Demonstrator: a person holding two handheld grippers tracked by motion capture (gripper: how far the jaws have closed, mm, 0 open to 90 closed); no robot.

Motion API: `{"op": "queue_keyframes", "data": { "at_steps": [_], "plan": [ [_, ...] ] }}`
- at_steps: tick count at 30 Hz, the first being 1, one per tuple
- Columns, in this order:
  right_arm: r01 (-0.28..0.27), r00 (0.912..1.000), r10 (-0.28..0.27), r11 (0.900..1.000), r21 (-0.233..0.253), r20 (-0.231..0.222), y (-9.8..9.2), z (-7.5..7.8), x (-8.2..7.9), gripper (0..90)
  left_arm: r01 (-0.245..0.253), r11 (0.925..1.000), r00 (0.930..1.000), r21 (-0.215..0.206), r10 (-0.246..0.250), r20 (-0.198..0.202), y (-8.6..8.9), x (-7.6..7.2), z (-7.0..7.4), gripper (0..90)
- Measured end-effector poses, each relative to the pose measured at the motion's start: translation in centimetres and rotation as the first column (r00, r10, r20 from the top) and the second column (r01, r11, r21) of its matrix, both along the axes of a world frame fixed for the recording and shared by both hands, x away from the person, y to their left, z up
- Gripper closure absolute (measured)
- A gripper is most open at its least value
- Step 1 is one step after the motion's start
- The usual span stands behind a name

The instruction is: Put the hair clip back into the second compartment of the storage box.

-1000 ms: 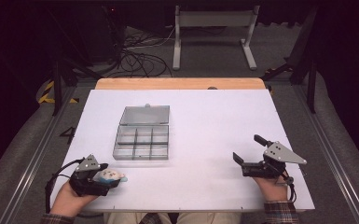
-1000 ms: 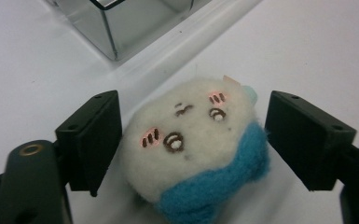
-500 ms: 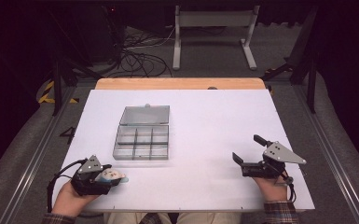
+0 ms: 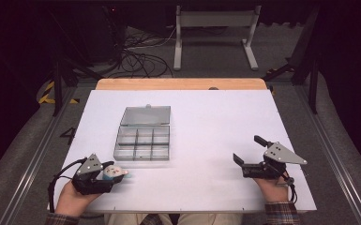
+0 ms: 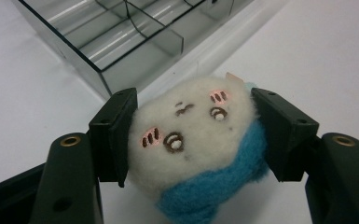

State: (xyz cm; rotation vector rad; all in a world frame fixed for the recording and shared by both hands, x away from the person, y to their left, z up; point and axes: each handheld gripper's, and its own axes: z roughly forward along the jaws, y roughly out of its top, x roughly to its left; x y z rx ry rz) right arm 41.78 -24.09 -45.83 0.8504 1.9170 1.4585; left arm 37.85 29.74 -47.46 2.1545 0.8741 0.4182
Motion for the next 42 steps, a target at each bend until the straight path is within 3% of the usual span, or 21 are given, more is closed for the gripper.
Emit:
{"op": "queue_keyframes", "data": {
  "at_steps": [6, 12, 21, 29, 42],
  "plan": [
    [0.001, 1.0, -0.001, 1.0, -0.001, -0.003, 0.0, 0.0, 0.0, 0.3, -0.029, 0.9996, 0.998, 0.001, 0.029, 0.057, -0.1, -0.1, 0.5, 37.0],
    [-0.011, 0.9999, 0.011, 1.0, 0.021, -0.002, 0.0, 0.0, 0.0, 0.3, -0.047, 0.9986, 0.9954, -0.026, 0.049, 0.083, -0.1, -0.2, 0.9, 37.6],
    [-0.011, 0.9999, 0.011, 1.0, 0.013, -0.002, 0.0, 0.0, 0.0, 0.3, -0.05, 0.9977, 0.9926, -0.045, 0.055, 0.108, -0.3, 0.1, 1.1, 38.1],
    [-0.009, 0.9999, 0.01, 1.0, 0.016, -0.006, 0.0, 0.0, 0.0, 0.3, -0.058, 0.9956, 0.9855, -0.073, 0.069, 0.155, -0.7, 0.3, 1.7, 38.6],
    [0.002, 0.9998, -0.001, 1.0, 0.011, -0.021, 0.0, -0.1, 0.2, 0.3, -0.058, 0.9915, 0.9826, -0.117, 0.077, 0.169, -1.1, 1.5, 2.3, 38.9]
  ]
}}
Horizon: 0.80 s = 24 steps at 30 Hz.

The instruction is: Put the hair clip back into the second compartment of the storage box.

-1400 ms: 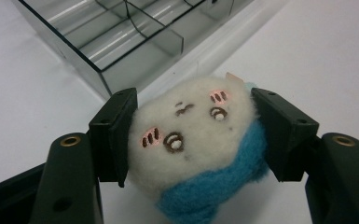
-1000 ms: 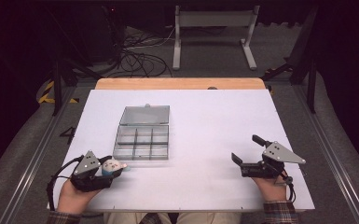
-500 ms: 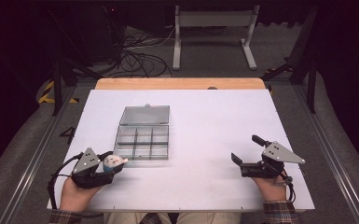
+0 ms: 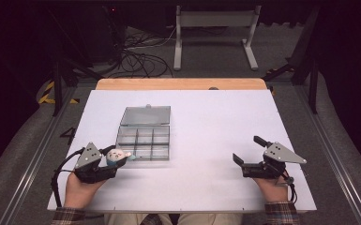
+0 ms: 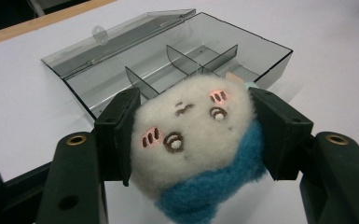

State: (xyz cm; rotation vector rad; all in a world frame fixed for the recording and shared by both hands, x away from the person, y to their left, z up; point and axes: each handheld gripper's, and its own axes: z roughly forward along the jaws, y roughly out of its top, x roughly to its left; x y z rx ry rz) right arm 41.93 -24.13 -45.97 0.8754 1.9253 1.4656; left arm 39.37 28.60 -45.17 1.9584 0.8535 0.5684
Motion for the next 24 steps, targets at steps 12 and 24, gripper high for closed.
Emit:
{"op": "queue_keyframes", "data": {
  "at_steps": [12, 24],
  "plan": [
    [0.0, 1.0, 0.0, 1.0, -0.007, 0.002, 0.0, 0.0, 0.0, 0.3, 0.009, 0.9998, 0.9999, -0.016, -0.009, 0.009, -0.5, 1.2, 0.4, 38.9],
    [-0.003, 1.0, 0.003, 1.0, -0.017, -0.001, 0.2, -0.1, 0.0, 0.3, -0.006, 0.9987, 0.9994, -0.051, 0.008, 0.035, -0.6, 2.3, 0.7, 38.5]
  ]
}}
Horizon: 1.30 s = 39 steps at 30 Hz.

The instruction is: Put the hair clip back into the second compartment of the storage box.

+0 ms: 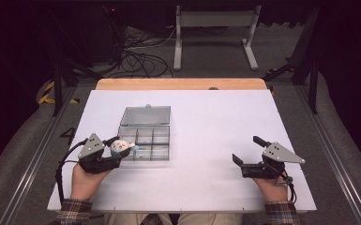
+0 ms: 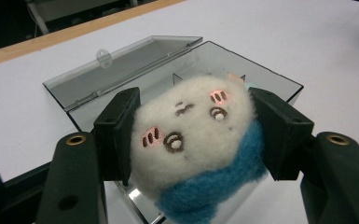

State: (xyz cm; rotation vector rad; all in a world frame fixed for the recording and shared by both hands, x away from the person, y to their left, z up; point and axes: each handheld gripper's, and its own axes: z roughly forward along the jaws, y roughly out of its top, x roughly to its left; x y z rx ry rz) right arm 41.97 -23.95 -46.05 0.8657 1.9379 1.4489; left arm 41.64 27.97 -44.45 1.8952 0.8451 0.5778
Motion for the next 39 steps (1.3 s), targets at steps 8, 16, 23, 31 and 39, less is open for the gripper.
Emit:
{"op": "queue_keyframes", "data": {
  "at_steps": [8, 16, 23, 31, 39],
  "plan": [
    [0.001, 1.0, -0.001, 1.0, -0.003, -0.001, 0.1, 0.0, 0.0, 0.3, -0.006, 0.9996, 0.9999, -0.029, 0.007, 0.012, -0.6, 0.8, 0.2, 38.4],
    [0.002, 1.0, -0.002, 1.0, -0.004, 0.0, 0.0, 0.0, 0.0, 0.3, -0.005, 0.9997, 0.9998, -0.024, 0.005, 0.017, -1.3, 1.5, 0.1, 38.1],
    [0.003, 1.0, -0.003, 1.0, -0.004, 0.001, 0.0, 0.0, 0.0, 0.3, -0.002, 0.9998, 0.9998, -0.021, 0.003, 0.021, -2.0, 2.1, 0.2, 37.9],
    [0.003, 1.0, -0.003, 1.0, -0.005, 0.002, 0.0, 0.0, 0.0, 0.3, 0.0, 0.9992, 0.9998, -0.04, 0.001, 0.018, -2.5, 2.5, 0.3, 37.6],
    [0.003, 1.0, -0.003, 1.0, -0.001, 0.0, 0.0, 0.0, 0.0, 0.3, -0.004, 0.9982, 0.9998, -0.06, 0.005, 0.017, -2.9, 3.1, 0.3, 37.7]
  ]
}}
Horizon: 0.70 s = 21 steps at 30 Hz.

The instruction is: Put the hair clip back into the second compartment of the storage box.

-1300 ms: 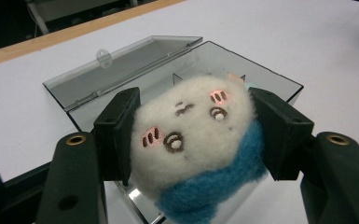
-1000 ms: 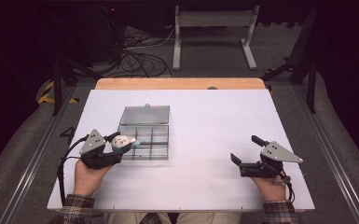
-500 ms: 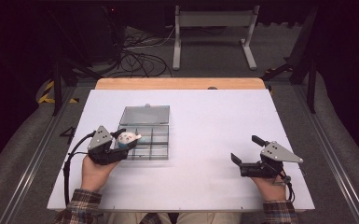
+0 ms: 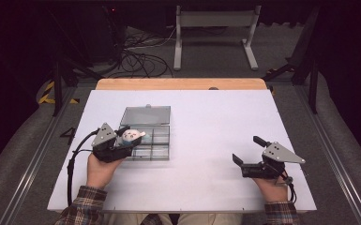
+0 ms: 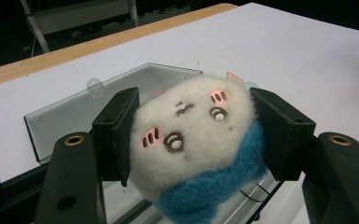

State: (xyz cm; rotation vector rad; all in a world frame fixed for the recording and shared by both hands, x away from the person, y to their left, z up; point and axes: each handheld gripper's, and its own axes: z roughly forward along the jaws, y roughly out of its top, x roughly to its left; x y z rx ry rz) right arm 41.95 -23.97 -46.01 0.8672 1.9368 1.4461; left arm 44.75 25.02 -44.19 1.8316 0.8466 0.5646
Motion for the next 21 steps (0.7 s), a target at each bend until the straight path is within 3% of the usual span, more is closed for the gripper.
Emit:
{"op": "queue_keyframes", "data": {
  "at_steps": [14, 21],
  "plan": [
    [0.0, 1.0, 0.0, 1.0, 0.002, -0.001, 0.0, 0.0, 0.0, 0.3, -0.009, 0.9999, 0.9999, -0.006, 0.009, -0.011, -0.9, 1.1, -0.1, 37.4],
    [0.0, 1.0, 0.0, 1.0, 0.002, -0.002, 0.0, 0.0, 0.0, 0.3, -0.024, 0.9997, 0.9996, 0.011, 0.024, -0.015, -1.1, 1.7, -0.1, 37.0]
  ]
}}
